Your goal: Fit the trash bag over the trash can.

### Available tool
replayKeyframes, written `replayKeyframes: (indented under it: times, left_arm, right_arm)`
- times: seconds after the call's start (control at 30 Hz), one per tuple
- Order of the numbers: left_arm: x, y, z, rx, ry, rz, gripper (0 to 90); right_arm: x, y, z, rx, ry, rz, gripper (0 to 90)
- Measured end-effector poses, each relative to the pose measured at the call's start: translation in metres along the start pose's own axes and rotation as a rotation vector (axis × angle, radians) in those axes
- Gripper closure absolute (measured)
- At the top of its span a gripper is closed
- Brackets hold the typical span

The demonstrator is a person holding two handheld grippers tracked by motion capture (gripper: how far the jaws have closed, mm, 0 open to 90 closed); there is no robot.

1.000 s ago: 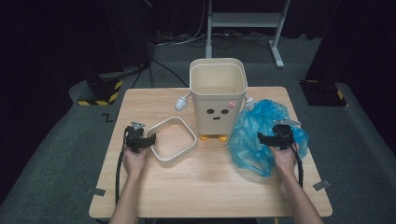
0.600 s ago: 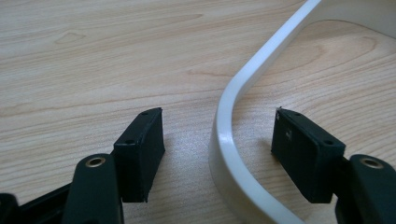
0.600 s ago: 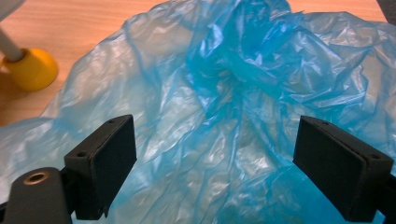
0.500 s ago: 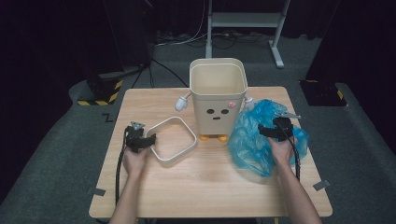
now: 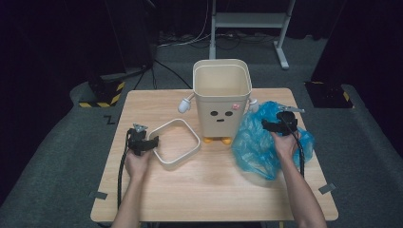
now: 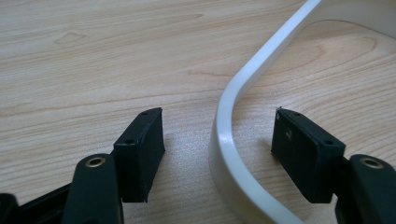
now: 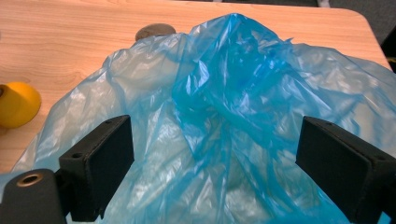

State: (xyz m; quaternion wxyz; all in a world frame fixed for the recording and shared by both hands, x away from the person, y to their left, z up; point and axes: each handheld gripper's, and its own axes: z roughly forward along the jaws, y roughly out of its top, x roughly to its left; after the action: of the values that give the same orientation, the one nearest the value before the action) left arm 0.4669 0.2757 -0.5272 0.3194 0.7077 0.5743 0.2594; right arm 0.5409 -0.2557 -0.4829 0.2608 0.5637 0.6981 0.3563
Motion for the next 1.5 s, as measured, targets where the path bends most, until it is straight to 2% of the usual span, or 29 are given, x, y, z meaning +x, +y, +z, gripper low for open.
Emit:
replayKeyframes:
  times: [0.3, 0.5, 0.6, 0.67, 0.77, 0.87, 1.17, 1.27, 1.4, 1.5]
  left_arm:
    - [0.000, 0.000, 0.000, 0.000, 0.001, 0.000, 34.5]
    - [0.000, 0.000, 0.000, 0.000, 0.002, -0.002, 34.5]
    - [0.000, 0.000, 0.000, -0.001, 0.003, -0.002, 34.5]
    - [0.000, 0.000, 0.000, 0.000, 0.003, -0.002, 34.5]
    - [0.000, 0.000, 0.000, -0.001, 0.003, -0.003, 34.5]
    - [0.000, 0.000, 0.000, -0.001, 0.004, -0.003, 34.5]
    - [-0.001, 0.000, 0.000, 0.000, 0.004, -0.004, 34.5]
    - [-0.001, 0.000, 0.000, -0.001, 0.004, -0.005, 34.5]
    - [-0.001, 0.000, 0.000, 0.000, 0.004, -0.004, 34.5]
    - [-0.001, 0.000, 0.000, -0.001, 0.004, -0.005, 34.5]
  right_arm:
    - [0.000, -0.006, 0.026, 0.060, -0.007, 0.012, 10.2]
    - [-0.003, -0.013, 0.036, 0.095, -0.008, 0.026, 10.2]
    - [-0.003, -0.017, 0.040, 0.116, -0.011, 0.022, 10.8]
    - [-0.002, -0.020, 0.041, 0.103, -0.025, -0.013, 12.9]
    - [0.000, -0.020, 0.040, 0.109, -0.039, -0.029, 15.6]
    - [0.000, -0.020, 0.038, 0.100, -0.037, -0.038, 24.2]
    - [0.006, -0.017, 0.035, 0.101, 0.007, -0.073, 63.1]
    - [0.008, -0.017, 0.035, 0.095, 0.007, -0.084, 75.6]
    - [0.009, -0.017, 0.035, 0.094, 0.005, -0.094, 85.6]
    - [0.006, -0.018, 0.035, 0.088, 0.005, -0.097, 88.5]
